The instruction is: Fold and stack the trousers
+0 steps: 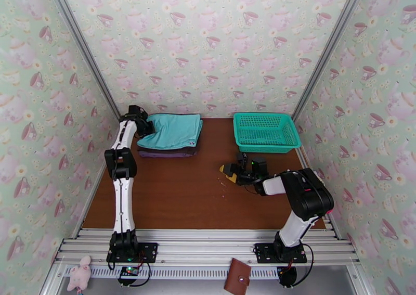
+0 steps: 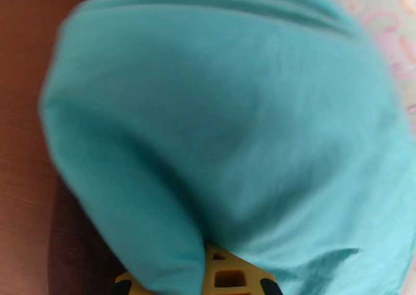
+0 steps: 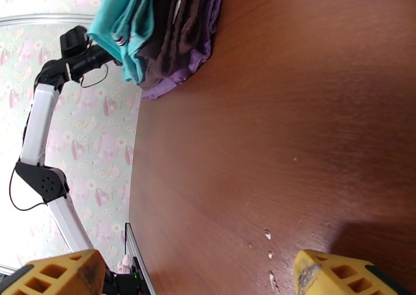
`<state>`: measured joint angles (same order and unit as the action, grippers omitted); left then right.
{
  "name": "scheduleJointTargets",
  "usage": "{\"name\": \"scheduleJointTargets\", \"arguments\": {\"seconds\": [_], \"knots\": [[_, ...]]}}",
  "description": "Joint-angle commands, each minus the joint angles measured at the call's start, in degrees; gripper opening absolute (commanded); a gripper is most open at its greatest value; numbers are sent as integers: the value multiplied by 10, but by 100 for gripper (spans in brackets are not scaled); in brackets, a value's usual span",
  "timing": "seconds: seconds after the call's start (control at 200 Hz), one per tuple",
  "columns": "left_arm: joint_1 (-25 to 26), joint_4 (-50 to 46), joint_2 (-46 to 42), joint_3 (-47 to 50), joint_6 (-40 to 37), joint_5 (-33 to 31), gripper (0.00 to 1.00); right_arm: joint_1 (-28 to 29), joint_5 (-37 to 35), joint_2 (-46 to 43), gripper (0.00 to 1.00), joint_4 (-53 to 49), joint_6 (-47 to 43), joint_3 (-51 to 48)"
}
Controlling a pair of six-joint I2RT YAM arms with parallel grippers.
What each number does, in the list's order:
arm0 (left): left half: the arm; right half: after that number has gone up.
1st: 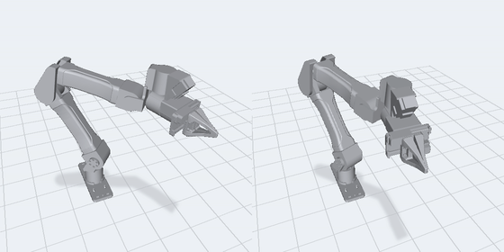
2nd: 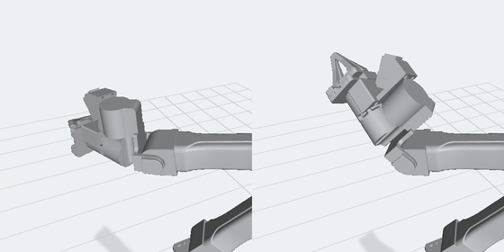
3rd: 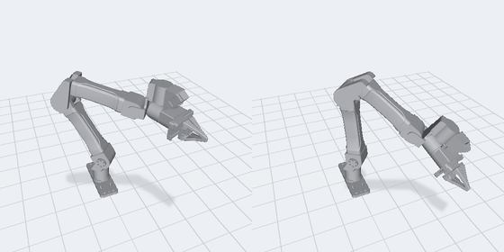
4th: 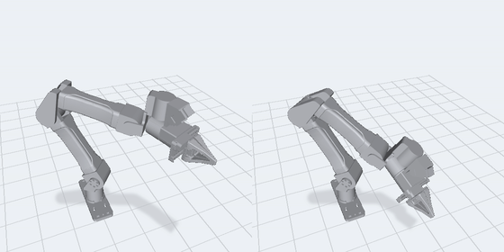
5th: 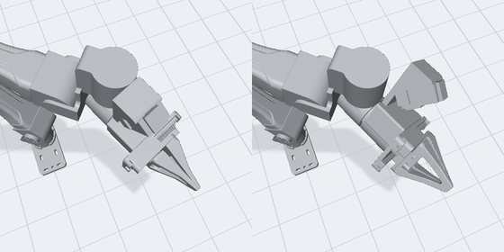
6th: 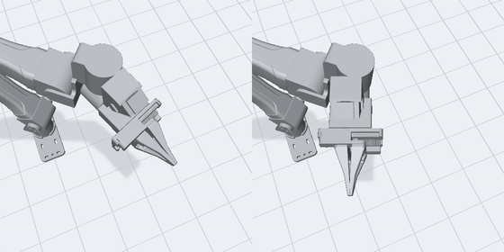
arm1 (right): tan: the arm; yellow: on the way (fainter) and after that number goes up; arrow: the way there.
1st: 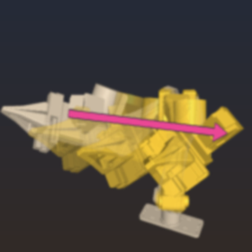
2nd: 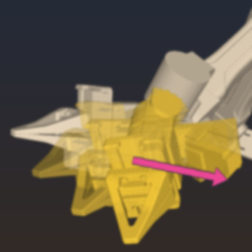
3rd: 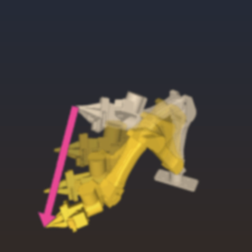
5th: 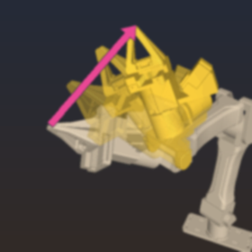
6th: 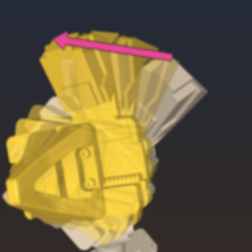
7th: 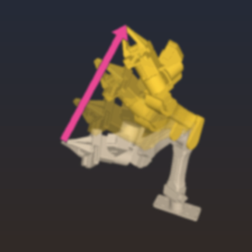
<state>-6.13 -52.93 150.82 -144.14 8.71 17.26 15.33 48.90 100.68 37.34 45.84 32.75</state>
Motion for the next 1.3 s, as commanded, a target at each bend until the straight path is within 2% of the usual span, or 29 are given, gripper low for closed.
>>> {"name": "scheduleJointTargets", "arguments": {"seconds": [0.0,0.075,0.175,0.205,0.27,0.3,0.361,0.421,0.516,0.611,0.676,0.721,0.766,0.816,0.896,0.982,1.017,1.127,1.182,1.202,1.242,1.292], "knots": [[23,45,-106,86,-35,-60,0,12,19,10,100,-13,-8,16],[24,81,-157,153,-30,-78,0,15,20,8,99,-16,-9,17],[24,102,-199,196,-15,-99,0,20,23,3,99,-17,-7,17],[24,105,-208,202,-11,-112,9,21,22,0,99,-16,-8,16],[25,106,-219,208,-1,-163,46,22,22,-8,100,-17,-9,13],[24,104,-224,210,0,-187,55,22,20,-15,99,-18,-11,11],[26,112,-248,230,5,-253,63,22,8,-34,99,-30,-24,5],[31,157,-299,293,4,-319,67,22,-12,-62,99,-64,-49,4],[39,278,-403,434,-1,-361,71,22,-46,-102,99,-110,-85,1],[42,363,-485,546,18,-311,76,22,-62,-123,99,-126,-101,-1],[41,365,-518,582,44,-230,81,22,-59,-124,99,-121,-100,-2],[42,356,-540,609,52,-155,99,22,-58,-127,99,-104,-95,-8],[48,370,-574,658,63,-102,100,22,-63,-138,99,-88,-90,-18],[59,411,-630,743,73,-98,100,19,-78,-162,99,-89,-98,-28],[67,477,-738,894,67,-159,100,15,-164,-239,99,-155,-151,-42],[77,498,-846,1023,46,-296,100,14,-298,-349,99,-232,-209,-55],[78,512,-882,1071,32,-328,100,14,-363,-403,99,-249,-226,-68],[83,653,-947,1232,-30,-357,100,14,-595,-596,99,-273,-266,-132],[81,719,-955,1290,-40,-357,100,14,-679,-679,99,-260,-344,-172],[79,755,-953,1308,-44,-362,100,14,-698,-696,99,-254,-360,-184],[76,732,-959,1303,-31,-367,100,13,-737,-735,99,-243,-405,-212],[72,785,-955,1320,-47,-350,100,12,-762,-763,100,-223,-449,-242]]}}
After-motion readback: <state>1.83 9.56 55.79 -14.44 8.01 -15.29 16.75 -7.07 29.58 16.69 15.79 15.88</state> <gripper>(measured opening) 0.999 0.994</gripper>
